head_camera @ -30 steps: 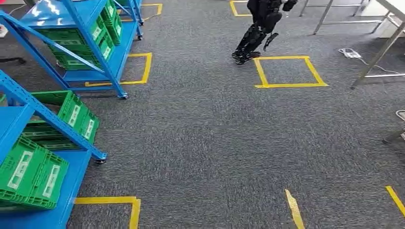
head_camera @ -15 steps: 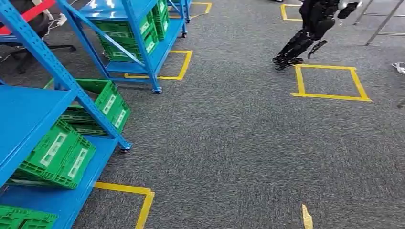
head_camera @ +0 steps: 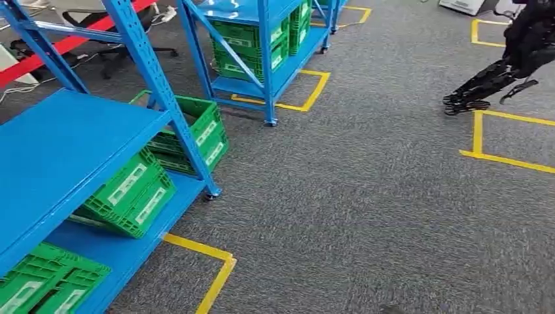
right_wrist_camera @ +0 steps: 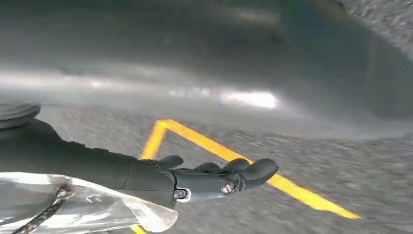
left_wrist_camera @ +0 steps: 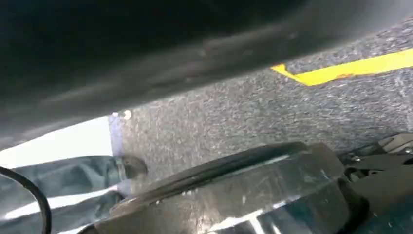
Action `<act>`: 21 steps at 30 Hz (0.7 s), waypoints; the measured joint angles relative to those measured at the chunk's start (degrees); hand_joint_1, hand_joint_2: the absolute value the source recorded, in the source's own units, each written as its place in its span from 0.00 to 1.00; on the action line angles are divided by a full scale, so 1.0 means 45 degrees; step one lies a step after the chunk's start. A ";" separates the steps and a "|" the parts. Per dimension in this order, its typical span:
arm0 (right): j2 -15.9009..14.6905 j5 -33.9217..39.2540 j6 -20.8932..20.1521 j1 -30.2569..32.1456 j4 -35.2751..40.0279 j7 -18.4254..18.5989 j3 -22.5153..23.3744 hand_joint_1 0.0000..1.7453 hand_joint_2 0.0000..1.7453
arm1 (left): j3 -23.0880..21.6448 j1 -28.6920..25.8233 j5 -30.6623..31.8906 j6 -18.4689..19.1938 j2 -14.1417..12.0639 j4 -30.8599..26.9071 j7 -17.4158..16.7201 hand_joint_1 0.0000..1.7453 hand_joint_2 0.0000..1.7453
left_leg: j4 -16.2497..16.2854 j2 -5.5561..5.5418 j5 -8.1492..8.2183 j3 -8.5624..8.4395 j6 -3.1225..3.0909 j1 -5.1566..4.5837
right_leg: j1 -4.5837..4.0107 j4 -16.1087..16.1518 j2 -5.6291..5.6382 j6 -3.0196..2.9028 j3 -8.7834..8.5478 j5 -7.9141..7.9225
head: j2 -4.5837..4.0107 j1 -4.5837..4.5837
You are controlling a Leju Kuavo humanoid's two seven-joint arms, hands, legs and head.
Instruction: Take the parts from the cabinet and place them on the table.
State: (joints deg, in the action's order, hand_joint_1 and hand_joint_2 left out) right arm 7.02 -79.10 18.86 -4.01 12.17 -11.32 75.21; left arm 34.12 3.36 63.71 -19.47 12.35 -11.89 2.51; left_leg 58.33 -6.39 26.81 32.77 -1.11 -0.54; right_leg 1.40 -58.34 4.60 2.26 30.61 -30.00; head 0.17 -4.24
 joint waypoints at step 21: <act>0.0068 -0.0350 -0.0223 -0.0159 -0.0015 -0.0039 -0.0403 0.00 0.00 | 0.0325 -0.0137 -0.0607 -0.0083 -0.0116 0.0000 0.0636 0.00 0.00 | -0.0354 0.1610 -0.0164 -0.0161 -0.0293 0.0002 | -0.0215 -0.1160 -0.1283 -0.0032 0.0004 -0.1279 | 0.0000 0.0049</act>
State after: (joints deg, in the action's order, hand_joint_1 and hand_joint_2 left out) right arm 7.32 -80.67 17.86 -4.72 12.11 -11.50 73.40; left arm 35.58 2.74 60.98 -19.85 11.82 -11.89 5.38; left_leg 56.74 0.85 26.07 32.05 -2.43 -0.53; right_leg 0.44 -63.56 -1.17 2.11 30.63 -35.75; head 0.17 -4.02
